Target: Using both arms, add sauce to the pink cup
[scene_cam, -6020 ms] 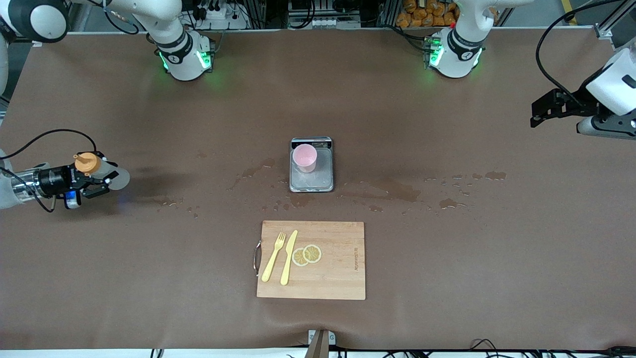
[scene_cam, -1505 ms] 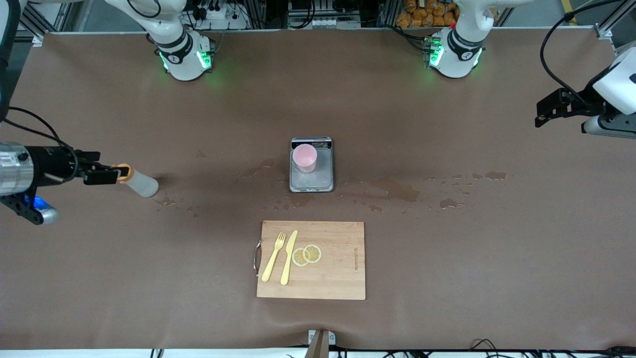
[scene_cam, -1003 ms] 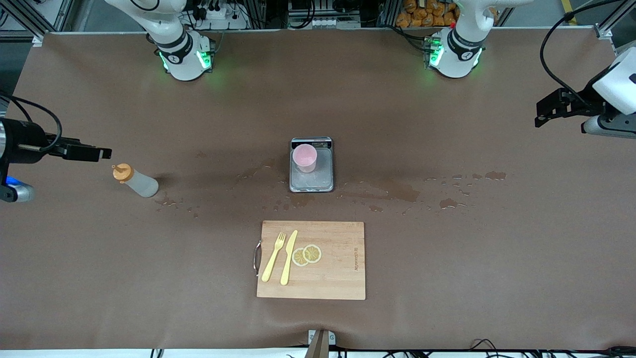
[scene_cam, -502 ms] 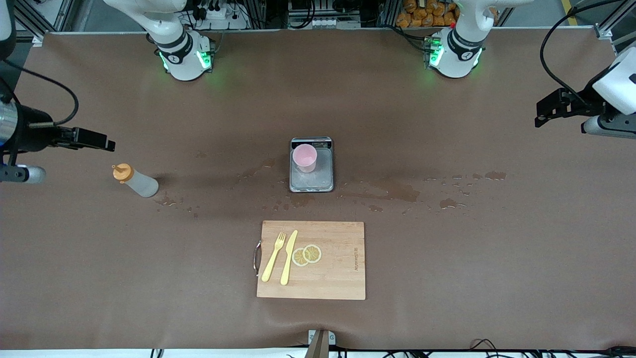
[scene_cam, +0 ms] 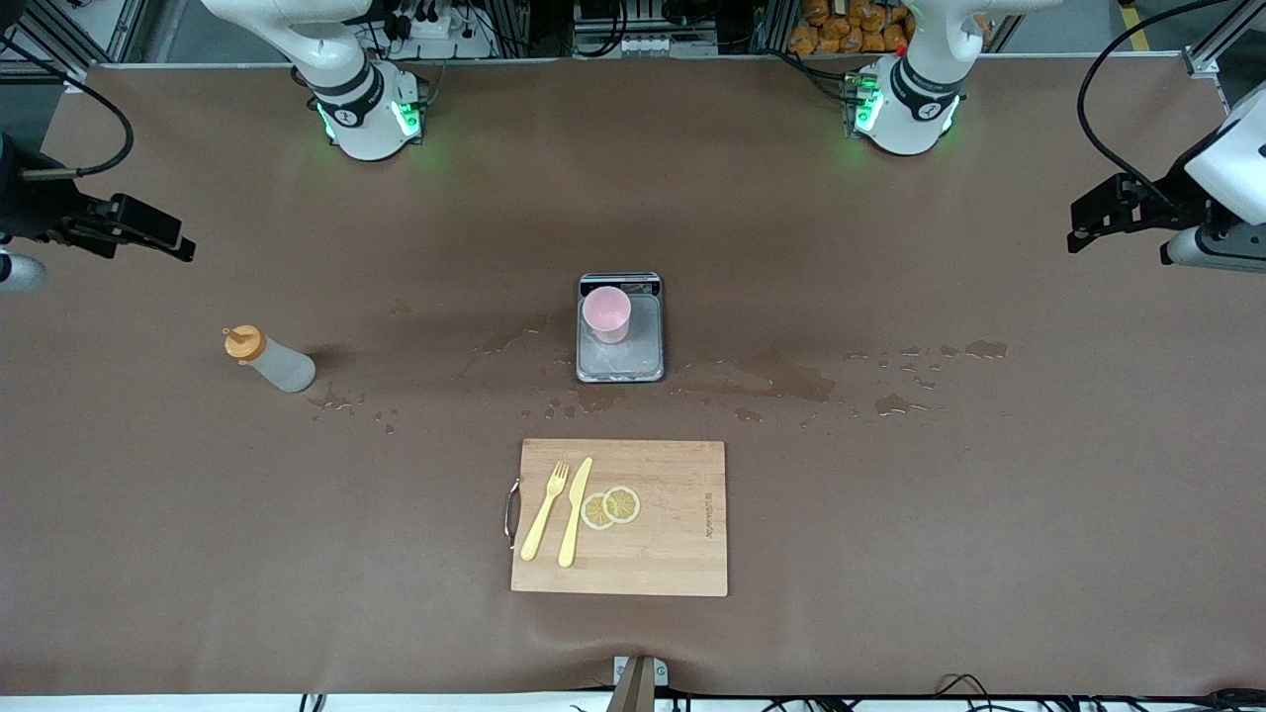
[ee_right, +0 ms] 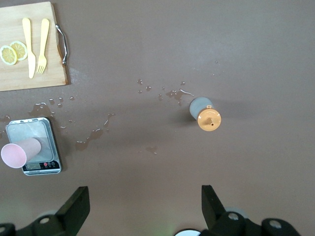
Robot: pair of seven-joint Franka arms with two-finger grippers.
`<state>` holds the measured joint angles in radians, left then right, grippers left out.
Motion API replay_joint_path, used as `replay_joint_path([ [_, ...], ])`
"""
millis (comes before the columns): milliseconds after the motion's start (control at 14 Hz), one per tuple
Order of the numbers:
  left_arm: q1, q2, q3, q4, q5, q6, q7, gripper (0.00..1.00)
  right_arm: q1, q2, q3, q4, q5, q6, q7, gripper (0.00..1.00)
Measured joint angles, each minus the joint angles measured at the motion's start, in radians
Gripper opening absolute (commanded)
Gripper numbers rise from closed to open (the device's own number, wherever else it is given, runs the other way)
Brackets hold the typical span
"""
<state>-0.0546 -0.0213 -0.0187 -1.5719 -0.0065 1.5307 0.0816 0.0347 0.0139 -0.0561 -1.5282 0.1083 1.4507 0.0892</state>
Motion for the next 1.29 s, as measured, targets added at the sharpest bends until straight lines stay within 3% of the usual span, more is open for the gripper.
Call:
replay_joint_path([
  [502,0.0,0.0,0.0,0.0,0.0,0.0,-0.001,1.0,-0.01,-0.019,0.012,-0.04,-0.002,0.053,-0.005,1.0],
  [717,0.0,0.0,0.0,0.0,0.0,0.0,-0.001,1.0,-0.055,-0.024,0.065,-0.041,-0.031,0.067,-0.005,1.0],
  [1290,0.0,0.0,0.0,0.0,0.0,0.0,-0.003,1.0,-0.059,-0.031,0.078,-0.044,-0.095,0.13,-0.005,1.0],
])
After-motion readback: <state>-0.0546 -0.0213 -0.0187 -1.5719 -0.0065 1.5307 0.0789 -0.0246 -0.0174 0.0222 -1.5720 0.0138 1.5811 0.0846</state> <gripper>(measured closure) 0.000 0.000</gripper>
